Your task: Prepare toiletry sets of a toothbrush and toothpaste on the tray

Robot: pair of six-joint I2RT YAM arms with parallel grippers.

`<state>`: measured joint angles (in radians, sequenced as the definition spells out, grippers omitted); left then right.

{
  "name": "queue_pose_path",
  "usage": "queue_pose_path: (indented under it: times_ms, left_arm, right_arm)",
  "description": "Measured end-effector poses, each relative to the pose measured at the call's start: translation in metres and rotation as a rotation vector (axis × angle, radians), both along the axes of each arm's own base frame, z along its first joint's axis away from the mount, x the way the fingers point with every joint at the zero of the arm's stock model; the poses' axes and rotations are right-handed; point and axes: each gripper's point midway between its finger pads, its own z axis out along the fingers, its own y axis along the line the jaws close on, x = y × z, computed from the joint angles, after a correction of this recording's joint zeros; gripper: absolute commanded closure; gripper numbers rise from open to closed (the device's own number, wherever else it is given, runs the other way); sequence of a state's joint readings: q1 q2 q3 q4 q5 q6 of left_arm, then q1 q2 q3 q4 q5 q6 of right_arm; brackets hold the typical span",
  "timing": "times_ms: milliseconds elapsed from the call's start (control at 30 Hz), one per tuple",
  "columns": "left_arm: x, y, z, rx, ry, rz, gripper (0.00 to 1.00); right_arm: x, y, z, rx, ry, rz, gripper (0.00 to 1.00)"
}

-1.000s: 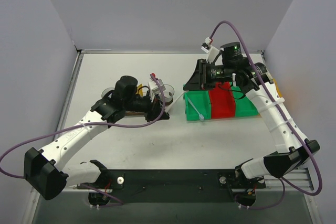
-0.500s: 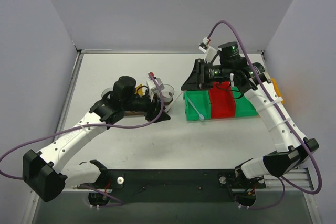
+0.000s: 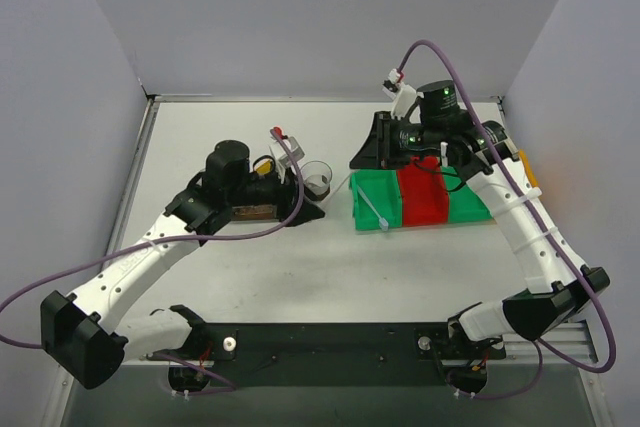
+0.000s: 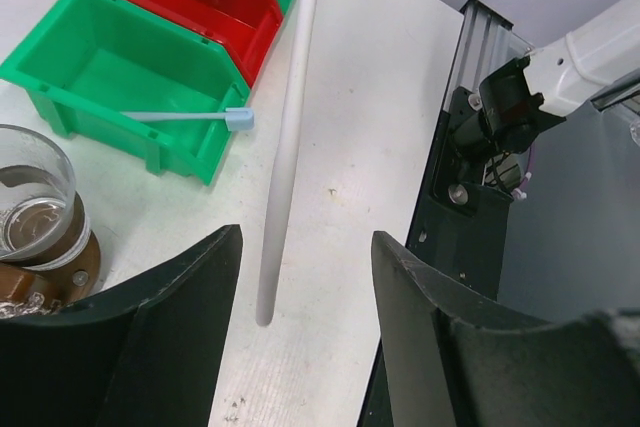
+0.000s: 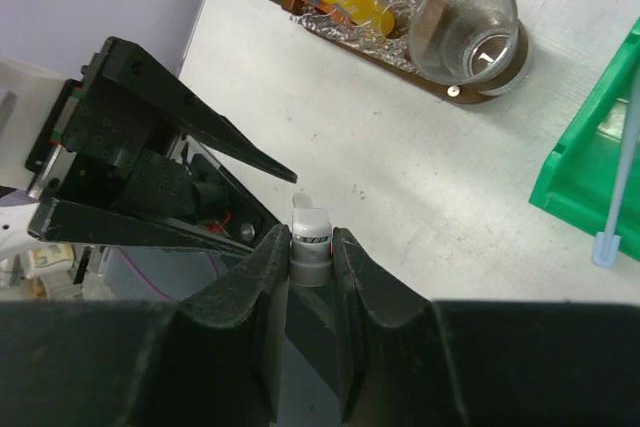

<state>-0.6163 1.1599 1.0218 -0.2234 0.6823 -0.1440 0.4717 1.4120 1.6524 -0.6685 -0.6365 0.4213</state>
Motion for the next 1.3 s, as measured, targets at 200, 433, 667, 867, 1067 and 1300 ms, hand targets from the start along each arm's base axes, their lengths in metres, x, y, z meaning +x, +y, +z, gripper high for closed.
queue_pose_path:
  times_ms: [200,433,667,867,1067,1300]
  left_arm:
    - [0.015,0.014,0.015,-0.043,-0.010,0.071,0.35]
    - [0.056,0.054,0.032,-0.073,-0.014,0.310,0.35]
    - [0.104,0.116,0.038,-0.105,0.052,0.678,0.35]
    - [0.124,0.158,0.030,-0.107,0.115,0.891,0.35]
    - [0.126,0.175,0.022,-0.045,0.120,0.975,0.35]
    - [0.126,0.182,0.019,-0.020,0.120,1.011,0.35]
  right_arm:
    - [0.005,-0.008,0.002,-0.063,-0.087,-0.038,1.00]
    - [0.007,-0.004,0.013,-0.137,-0.209,-0.052,1.00]
    - [0.017,0.023,0.031,-0.172,-0.331,-0.031,1.00]
    - [0.038,0.057,0.015,-0.223,-0.363,0.012,1.00]
    - [0.058,0.083,-0.005,-0.275,-0.378,0.045,1.00]
    - [0.074,0.096,-0.018,-0.329,-0.411,0.049,1.00]
